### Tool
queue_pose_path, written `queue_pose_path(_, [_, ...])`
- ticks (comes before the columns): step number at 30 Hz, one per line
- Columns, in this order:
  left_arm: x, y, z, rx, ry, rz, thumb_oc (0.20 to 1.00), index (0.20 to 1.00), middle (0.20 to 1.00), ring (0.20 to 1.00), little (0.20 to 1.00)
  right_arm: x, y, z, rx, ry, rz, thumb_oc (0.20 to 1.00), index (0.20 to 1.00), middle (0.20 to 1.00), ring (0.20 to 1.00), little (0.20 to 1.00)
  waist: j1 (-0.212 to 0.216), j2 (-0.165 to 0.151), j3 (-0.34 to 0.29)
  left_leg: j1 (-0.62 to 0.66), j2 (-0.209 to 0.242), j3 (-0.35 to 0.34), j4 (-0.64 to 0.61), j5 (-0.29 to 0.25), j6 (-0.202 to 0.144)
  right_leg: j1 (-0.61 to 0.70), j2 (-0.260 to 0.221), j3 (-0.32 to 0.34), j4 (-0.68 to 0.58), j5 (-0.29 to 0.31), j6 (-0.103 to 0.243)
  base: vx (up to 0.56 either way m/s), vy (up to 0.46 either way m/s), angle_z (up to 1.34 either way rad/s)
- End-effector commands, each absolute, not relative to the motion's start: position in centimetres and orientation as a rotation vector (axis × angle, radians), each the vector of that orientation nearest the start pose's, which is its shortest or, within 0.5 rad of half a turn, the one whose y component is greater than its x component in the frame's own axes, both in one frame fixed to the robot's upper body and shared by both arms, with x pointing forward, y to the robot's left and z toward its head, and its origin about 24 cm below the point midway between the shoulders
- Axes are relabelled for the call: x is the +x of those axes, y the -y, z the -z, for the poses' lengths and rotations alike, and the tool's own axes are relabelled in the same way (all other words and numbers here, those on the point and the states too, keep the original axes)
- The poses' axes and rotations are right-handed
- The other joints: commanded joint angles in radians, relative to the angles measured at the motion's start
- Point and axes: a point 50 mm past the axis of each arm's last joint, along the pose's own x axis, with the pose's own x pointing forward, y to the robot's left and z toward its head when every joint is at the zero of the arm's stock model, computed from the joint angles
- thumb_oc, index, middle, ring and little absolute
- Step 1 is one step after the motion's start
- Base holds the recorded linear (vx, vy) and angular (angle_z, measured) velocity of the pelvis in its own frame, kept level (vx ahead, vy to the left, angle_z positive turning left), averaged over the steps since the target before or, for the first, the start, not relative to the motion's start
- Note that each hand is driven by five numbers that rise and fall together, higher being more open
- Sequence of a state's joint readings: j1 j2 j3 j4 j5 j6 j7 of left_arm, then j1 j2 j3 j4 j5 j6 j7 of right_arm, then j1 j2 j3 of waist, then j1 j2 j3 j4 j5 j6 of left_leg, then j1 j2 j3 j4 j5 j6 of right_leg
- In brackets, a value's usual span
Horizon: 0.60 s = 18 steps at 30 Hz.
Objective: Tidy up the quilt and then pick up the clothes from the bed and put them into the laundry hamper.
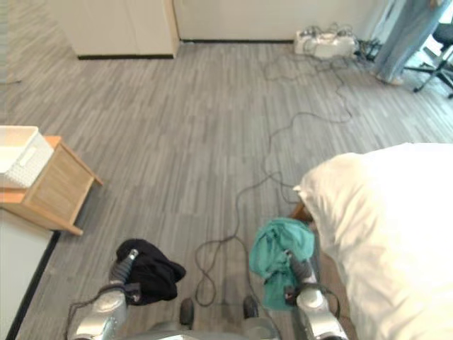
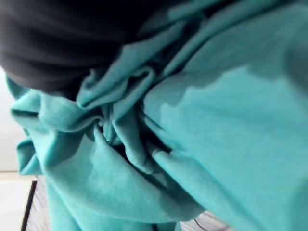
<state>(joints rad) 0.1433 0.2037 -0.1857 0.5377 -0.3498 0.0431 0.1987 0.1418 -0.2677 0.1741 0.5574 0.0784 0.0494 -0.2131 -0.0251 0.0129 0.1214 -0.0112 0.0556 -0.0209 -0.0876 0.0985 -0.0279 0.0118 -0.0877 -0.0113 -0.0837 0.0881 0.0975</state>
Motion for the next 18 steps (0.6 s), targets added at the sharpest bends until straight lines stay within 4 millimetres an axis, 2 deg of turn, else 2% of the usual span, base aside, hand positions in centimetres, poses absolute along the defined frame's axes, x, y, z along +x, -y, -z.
queue_pose_path(1, [17.0,-18.4,9.8,-0.057,-0.693,-0.198,0.2,0.2,0.2,0.2,0.2,17.5,20.2,8.7,-0.269,-0.629,0.142,0.2,0.2,0.2,0.2,0.2,0.033,-0.034,-0.009,0.067,-0.032,0.027,0.0,-0.098,-0.012,0.057,0.004,-0.119,0.02,-0.079,0.021,0.02,-0.07,0.11])
queue_pose_path(5, [17.8,-19.0,9.1,-0.018,-0.647,-0.201,0.2,0.2,0.2,0.2,0.2,18.6,20.8,7.6,-0.339,-0.567,0.127,0.2,0.2,0.2,0.2,0.2,0.039,-0.023,0.005,0.066,-0.03,0.032,0.018,-0.097,-0.012,0.056,0.005,-0.118,0.018,-0.087,0.017,-0.01,-0.054,0.08])
queue_pose_path(6, [18.5,-19.2,8.5,-0.011,-0.608,-0.206,0.2,0.2,0.2,0.2,0.2,19.5,21.5,6.6,-0.39,-0.517,0.13,0.2,0.2,0.2,0.2,0.2,0.047,-0.025,0.041,-0.005,-0.045,0.038,0.166,-0.125,-0.02,0.053,-0.009,-0.111,0.033,-0.099,0.006,-0.08,-0.073,-0.01])
queue_pose_path(7, [18.7,-19.0,8.4,-0.018,-0.594,-0.201,0.2,0.2,0.2,0.2,0.2,19.8,21.9,6.3,-0.409,-0.5,0.133,0.2,0.2,0.2,0.2,0.2,0.05,-0.026,0.055,-0.04,-0.054,0.037,0.246,-0.118,-0.036,0.054,-0.013,-0.113,0.036,-0.104,-0.002,-0.08,-0.073,-0.02])
queue_pose_path(8, [18.8,-19.0,8.3,-0.018,-0.594,-0.201,0.2,0.2,0.2,0.2,0.2,19.9,21.9,6.3,-0.409,-0.499,0.134,0.2,0.2,0.2,0.2,0.2,0.048,-0.025,0.055,-0.047,-0.053,0.035,0.256,-0.122,-0.037,0.053,-0.012,-0.114,0.036,-0.104,-0.002,-0.01,-0.087,-0.07])
queue_pose_path(9, [19.4,-18.8,8.0,-0.035,-0.569,-0.198,0.2,0.2,0.2,0.2,0.2,20.8,22.7,5.4,-0.461,-0.461,0.142,0.2,0.2,0.2,0.2,0.2,0.062,-0.027,0.092,-0.158,-0.045,0.018,0.466,-0.005,-0.099,0.079,-0.018,-0.126,0.038,-0.121,-0.025,0.0,-0.087,0.01])
queue_pose_path(10, [19.7,-18.6,7.9,-0.039,-0.566,-0.198,0.2,0.2,0.2,0.2,0.2,21.1,22.9,5.2,-0.472,-0.452,0.141,0.2,0.2,0.2,0.2,0.2,0.066,-0.027,0.109,-0.21,-0.038,0.008,0.557,0.059,-0.129,0.086,-0.017,-0.135,0.043,-0.127,-0.035,-0.01,-0.088,0.16])
queue_pose_path(12, [19.7,-18.7,8.0,-0.038,-0.567,-0.204,0.2,0.2,0.2,0.2,0.2,21.1,23.1,5.0,-0.483,-0.45,0.144,0.2,0.2,0.2,0.2,0.2,0.066,-0.027,0.113,-0.258,-0.026,0.022,0.607,0.066,-0.124,0.097,-0.014,-0.14,0.04,-0.135,-0.04,0.11,-0.069,0.57])
queue_pose_path(13, [19.5,-18.8,8.2,-0.037,-0.579,-0.215,0.2,0.2,0.2,0.2,0.2,21.0,23.4,5.1,-0.502,-0.457,0.143,0.2,0.2,0.2,0.2,0.2,0.082,-0.028,0.11,-0.318,-0.018,0.082,0.578,0.031,-0.085,0.129,-0.014,-0.141,0.022,-0.151,-0.038,0.3,-0.055,0.44])
queue_pose_path(14, [19.3,-18.9,8.4,-0.031,-0.588,-0.22,0.2,0.2,0.2,0.2,0.2,21.0,23.3,5.1,-0.502,-0.457,0.139,0.2,0.2,0.2,0.2,0.2,0.09,-0.021,0.103,-0.335,-0.024,0.096,0.522,0.013,-0.069,0.144,-0.008,-0.136,0.013,-0.16,-0.036,0.27,-0.011,-0.01])
queue_pose_path(15, [19.3,-18.9,8.4,-0.031,-0.589,-0.22,0.2,0.2,0.2,0.2,0.2,21.0,23.3,5.1,-0.502,-0.458,0.139,0.2,0.2,0.2,0.2,0.2,0.093,-0.024,0.105,-0.329,-0.026,0.101,0.521,0.009,-0.068,0.148,-0.012,-0.133,0.011,-0.161,-0.034,0.34,0.091,-0.47])
queue_pose_path(16, [18.9,-19.0,8.5,-0.023,-0.599,-0.22,0.2,0.2,0.2,0.2,0.2,21.0,23.4,4.9,-0.521,-0.451,0.127,0.2,0.2,0.2,0.2,0.2,0.106,-0.004,0.092,-0.344,-0.029,0.108,0.384,-0.009,-0.043,0.16,0.004,-0.126,-0.001,-0.176,-0.024,0.26,0.08,-0.73])
queue_pose_path(17, [18.8,-19.0,8.6,-0.024,-0.603,-0.22,0.2,0.2,0.2,0.2,0.2,20.9,23.4,5.0,-0.523,-0.454,0.126,0.2,0.2,0.2,0.2,0.2,0.109,-0.01,0.089,-0.33,-0.036,0.117,0.365,-0.007,-0.041,0.162,-0.005,-0.122,0.0,-0.18,-0.022,0.51,0.175,-0.58])
queue_pose_path(18, [18.4,-19.0,8.7,-0.028,-0.608,-0.229,0.2,0.2,0.2,0.2,0.2,21.1,23.4,4.8,-0.55,-0.445,0.122,0.2,0.2,0.2,0.2,0.2,0.13,0.014,0.081,-0.342,-0.012,0.132,0.201,0.062,-0.054,0.194,0.005,-0.118,-0.004,-0.215,-0.007,0.41,0.152,-0.19])
